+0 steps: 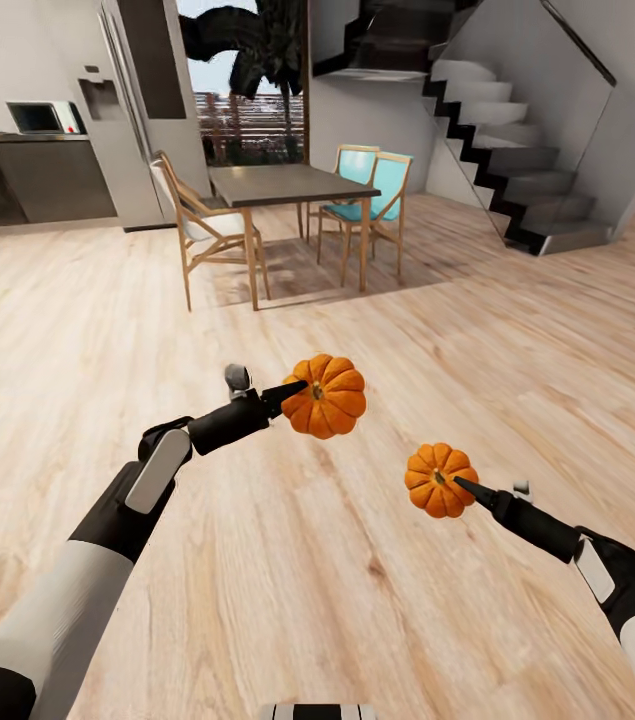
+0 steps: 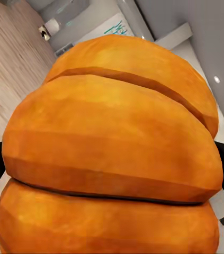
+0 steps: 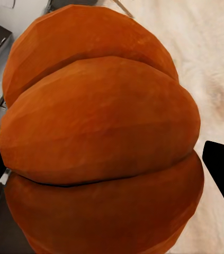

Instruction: Place each of the two pumpkins and all three candles from the living room inside a cabinet in the living room (use any cabinet), then make sure every cabinet is closed, and position the cauldron so it is next to a table in the living room.

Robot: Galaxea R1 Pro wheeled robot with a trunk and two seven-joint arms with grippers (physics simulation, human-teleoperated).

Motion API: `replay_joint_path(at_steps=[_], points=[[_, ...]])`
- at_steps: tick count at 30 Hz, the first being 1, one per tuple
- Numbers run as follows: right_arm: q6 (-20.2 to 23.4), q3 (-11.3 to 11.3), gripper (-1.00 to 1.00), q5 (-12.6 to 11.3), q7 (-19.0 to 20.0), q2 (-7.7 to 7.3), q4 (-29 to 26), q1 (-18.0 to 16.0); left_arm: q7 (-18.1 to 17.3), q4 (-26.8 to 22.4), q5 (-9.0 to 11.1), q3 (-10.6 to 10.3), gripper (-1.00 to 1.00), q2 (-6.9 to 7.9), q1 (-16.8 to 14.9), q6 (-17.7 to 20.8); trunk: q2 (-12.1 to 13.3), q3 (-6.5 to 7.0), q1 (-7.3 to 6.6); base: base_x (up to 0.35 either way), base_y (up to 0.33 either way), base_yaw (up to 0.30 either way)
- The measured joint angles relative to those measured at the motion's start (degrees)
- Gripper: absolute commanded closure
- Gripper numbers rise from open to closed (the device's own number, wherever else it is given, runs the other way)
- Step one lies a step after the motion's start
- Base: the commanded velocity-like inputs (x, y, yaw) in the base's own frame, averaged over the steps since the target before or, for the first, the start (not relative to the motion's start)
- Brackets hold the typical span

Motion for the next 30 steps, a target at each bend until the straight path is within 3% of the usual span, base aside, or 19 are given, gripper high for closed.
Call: replay_joint_path(at_steps=[30], points=[[0.0, 0.1, 1.00, 0.0, -0.3, 0.09, 0.3, 0.0, 0.0, 0.2, 0.1, 0.0, 1.00, 0.14, 0.0, -0.2, 0.4, 6.65, -0.77, 0.000, 0.000, 0.261]])
